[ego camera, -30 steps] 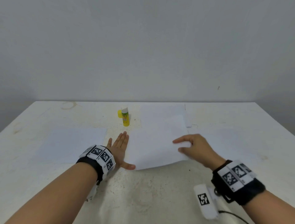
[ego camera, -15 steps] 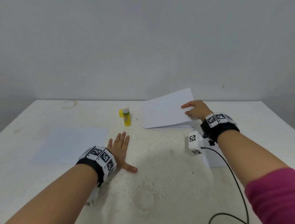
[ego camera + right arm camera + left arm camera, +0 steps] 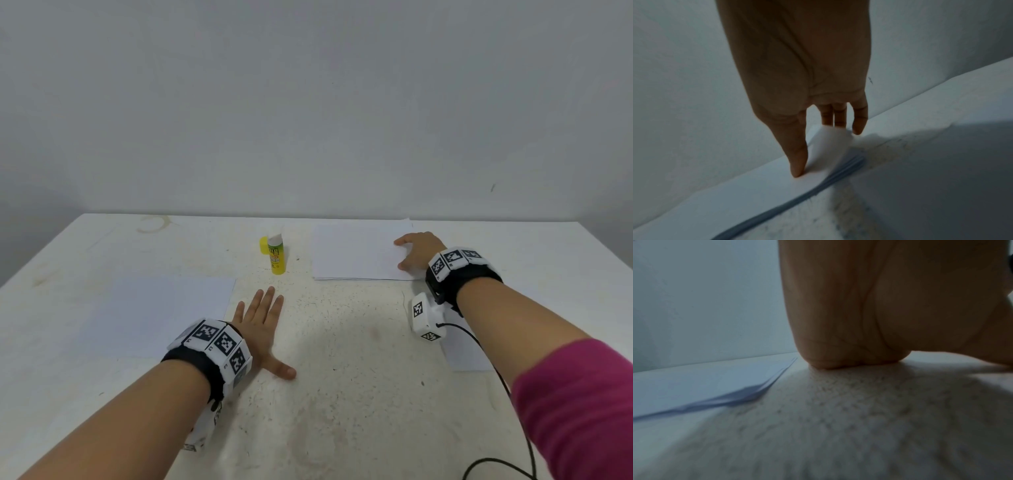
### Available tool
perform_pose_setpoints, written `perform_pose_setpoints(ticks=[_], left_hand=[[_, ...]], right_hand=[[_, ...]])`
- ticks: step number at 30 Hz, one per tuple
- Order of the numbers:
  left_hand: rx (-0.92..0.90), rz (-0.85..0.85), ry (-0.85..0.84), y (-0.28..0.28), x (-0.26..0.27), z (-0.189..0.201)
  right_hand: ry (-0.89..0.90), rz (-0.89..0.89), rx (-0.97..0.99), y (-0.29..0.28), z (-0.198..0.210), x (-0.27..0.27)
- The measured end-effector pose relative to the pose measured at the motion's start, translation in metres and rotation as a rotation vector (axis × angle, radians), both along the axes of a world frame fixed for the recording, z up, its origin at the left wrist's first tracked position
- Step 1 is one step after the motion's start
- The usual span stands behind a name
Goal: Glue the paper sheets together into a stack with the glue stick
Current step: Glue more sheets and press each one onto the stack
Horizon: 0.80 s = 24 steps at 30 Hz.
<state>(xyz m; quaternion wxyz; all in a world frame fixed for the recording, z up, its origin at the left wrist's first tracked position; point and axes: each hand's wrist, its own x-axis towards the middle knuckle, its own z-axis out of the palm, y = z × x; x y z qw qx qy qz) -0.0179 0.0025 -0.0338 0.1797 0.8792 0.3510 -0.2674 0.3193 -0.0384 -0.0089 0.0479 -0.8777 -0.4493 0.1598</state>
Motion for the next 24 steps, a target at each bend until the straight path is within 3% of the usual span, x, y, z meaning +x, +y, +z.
perform_pose_setpoints(ticks=[4, 9, 11, 16, 24], left_hand=[[-0.001, 0.001, 0.001, 0.0, 0.0, 0.0], [-0.001, 0.0, -0.001, -0.001, -0.001, -0.001], [0.002, 0.002, -0.001, -0.001, -0.001, -0.001], [0.023, 0.005, 0.036, -0.002, 0.002, 0.003], [0.106, 0.039, 0.144, -0.008, 0.007, 0.006]], right_hand=[[-0.161, -0.026, -0.109, 0.0, -0.008, -0.005], [-0.196, -0.013, -0.184, 0.003, -0.009, -0.008], [-0.164, -0.017, -0.162, 0.0, -0.002, -0.01], [0.124, 0.003, -0.086, -0.036, 0.026, -0.02], [0.092, 0.129, -0.486, -0.119, 0.01, -0.049]])
